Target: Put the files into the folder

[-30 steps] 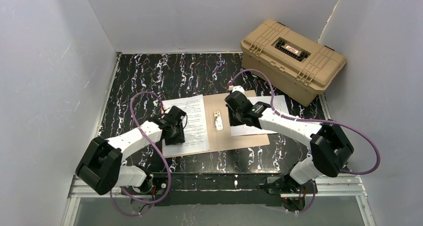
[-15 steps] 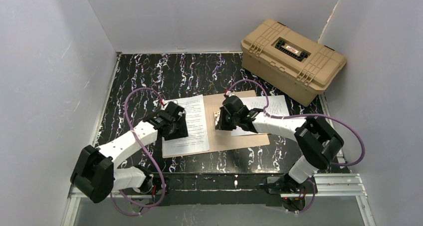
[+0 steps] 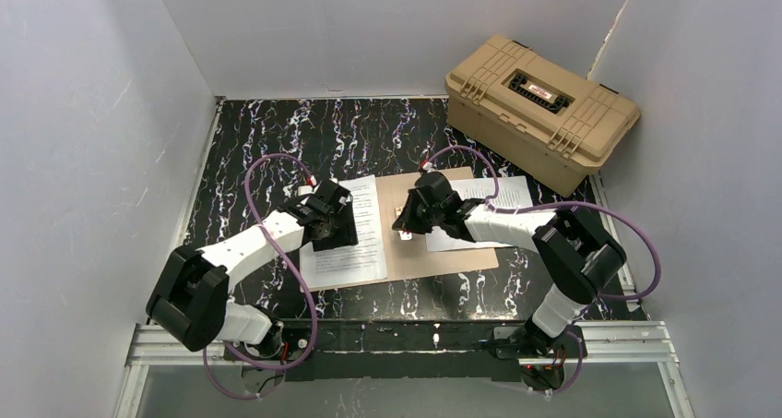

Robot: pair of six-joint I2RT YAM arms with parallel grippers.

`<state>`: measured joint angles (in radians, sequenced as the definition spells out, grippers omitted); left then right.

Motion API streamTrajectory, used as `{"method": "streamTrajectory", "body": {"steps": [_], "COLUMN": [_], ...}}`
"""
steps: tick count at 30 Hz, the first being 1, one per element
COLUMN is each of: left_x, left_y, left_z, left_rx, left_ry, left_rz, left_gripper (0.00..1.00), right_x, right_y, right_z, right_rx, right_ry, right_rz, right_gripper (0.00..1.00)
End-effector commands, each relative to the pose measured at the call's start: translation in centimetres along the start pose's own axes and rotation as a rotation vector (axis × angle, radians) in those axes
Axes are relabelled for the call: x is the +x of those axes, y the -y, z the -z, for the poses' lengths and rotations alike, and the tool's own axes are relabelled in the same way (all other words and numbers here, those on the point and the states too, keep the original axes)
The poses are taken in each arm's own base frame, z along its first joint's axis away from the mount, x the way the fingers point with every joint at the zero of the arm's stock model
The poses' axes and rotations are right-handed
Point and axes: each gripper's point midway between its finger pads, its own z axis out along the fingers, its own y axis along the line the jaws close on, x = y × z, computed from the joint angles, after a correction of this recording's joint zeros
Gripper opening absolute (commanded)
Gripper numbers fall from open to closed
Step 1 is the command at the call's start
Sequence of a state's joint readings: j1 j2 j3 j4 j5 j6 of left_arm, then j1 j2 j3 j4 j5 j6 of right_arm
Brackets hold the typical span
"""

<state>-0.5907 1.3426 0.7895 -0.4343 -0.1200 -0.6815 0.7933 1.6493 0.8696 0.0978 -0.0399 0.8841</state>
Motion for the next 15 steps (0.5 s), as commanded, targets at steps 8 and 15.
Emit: {"method": "streamTrajectory", "body": {"steps": [8,15], "left_x": [0.9,1.5], "left_y": [-0.4,-0.8], "left_z": [-1.2,-1.6], "left_rx": [-0.011,-0.026], "left_ry": [-0.037,-0.052], "left_rz": [0.001,-0.003], "left_gripper": [0.55,0.54], "right_x": [-5.7,-8.0], "right_y": [-1.3,-1.8], "right_z": [-0.8,-2.1], "right_rx": [-0.046,-0.046], "right_ry": [0.119,0.151], "right_rz": [0.044,0.066], "right_gripper": [0.01,0.01]}}
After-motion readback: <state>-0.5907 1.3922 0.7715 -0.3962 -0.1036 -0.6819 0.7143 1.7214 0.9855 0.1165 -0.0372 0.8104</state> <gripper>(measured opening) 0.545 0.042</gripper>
